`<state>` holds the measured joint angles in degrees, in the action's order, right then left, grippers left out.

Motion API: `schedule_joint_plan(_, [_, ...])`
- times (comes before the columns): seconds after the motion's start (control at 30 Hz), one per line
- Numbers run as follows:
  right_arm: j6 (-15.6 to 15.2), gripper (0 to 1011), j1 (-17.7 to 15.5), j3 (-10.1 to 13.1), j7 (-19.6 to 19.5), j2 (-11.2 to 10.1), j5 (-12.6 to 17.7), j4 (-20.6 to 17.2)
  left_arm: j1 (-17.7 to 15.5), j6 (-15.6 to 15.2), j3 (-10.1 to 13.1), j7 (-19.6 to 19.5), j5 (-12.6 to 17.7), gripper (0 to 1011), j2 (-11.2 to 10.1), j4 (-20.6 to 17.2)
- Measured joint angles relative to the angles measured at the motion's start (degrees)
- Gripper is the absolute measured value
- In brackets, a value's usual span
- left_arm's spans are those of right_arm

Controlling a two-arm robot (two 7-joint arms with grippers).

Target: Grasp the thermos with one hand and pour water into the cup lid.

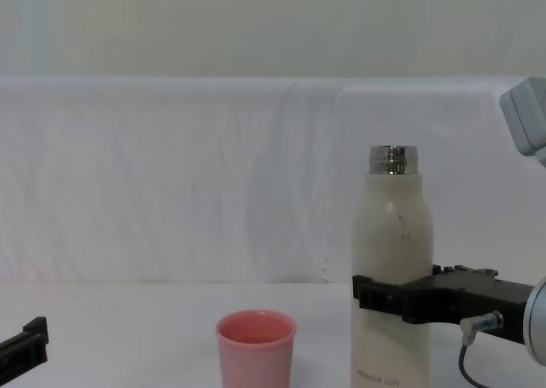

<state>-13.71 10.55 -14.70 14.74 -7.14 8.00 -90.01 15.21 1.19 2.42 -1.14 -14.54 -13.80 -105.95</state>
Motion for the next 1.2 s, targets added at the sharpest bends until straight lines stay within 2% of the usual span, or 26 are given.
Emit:
schedule_joint_plan(0.67, [0.51,946,0.52,-1.70,-0.97,-1.59,2.02,0.52,0.00,0.00,0.00,0.00,0.00,1001,0.00,0.00])
schedule_joint_plan(1.2, [1.33,946,0.68,-3.22,-0.85,-2.94,2.20,0.55,0.00,0.00,0.00,0.00,0.00,1001,0.00,0.00])
